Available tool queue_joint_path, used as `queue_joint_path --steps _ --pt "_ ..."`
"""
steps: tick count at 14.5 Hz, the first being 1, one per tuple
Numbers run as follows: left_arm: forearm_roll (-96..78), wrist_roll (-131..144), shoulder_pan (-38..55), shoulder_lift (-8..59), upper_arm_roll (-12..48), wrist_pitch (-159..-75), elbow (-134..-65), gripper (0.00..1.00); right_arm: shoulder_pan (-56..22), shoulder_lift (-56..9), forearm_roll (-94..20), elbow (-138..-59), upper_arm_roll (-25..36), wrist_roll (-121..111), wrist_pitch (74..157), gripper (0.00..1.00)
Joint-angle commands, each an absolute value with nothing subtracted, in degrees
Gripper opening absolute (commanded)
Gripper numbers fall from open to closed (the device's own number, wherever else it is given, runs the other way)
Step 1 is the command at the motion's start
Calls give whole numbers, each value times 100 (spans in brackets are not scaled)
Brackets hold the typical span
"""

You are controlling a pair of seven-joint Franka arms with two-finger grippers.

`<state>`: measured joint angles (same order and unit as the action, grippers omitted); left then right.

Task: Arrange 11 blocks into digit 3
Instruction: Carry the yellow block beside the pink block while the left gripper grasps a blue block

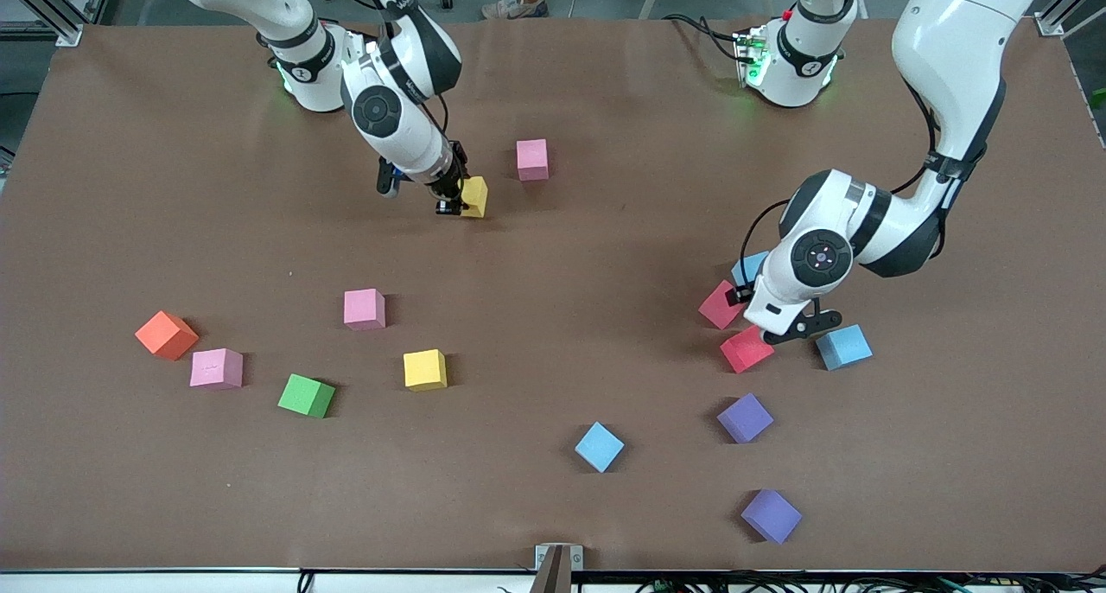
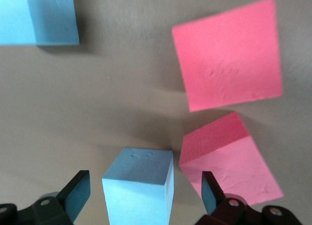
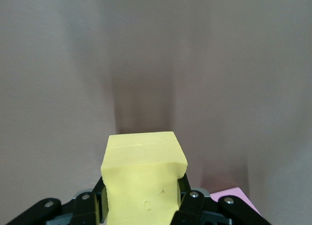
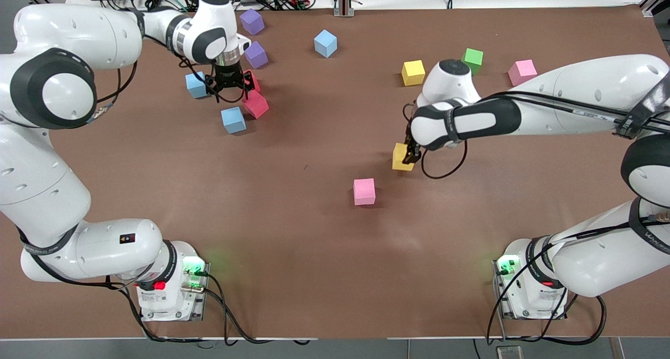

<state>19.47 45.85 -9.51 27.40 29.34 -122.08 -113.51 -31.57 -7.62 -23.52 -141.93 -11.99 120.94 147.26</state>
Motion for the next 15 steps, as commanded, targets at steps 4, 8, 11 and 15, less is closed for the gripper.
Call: queue_joint_path --steps 4,8,11,15 --pt "1951 4605 -2013 2592 3788 -12559 -11900 100 -3146 -527 -2900 -14765 -1897 12155 15433 0" --pt "1951 4605 -2030 2707 3788 -13085 -12277 100 -3155 -545 -2927 -14801 -1995 12155 15451 0" --pt "1951 4597 -2065 2716 3788 -13315 -12498 97 -3252 -580 -2927 -14792 -2013 12155 15451 0" --pt "1951 4605 -2083 2725 3788 -13315 -12516 47 -3252 -632 -2935 -14783 -2004 12155 15460 0"
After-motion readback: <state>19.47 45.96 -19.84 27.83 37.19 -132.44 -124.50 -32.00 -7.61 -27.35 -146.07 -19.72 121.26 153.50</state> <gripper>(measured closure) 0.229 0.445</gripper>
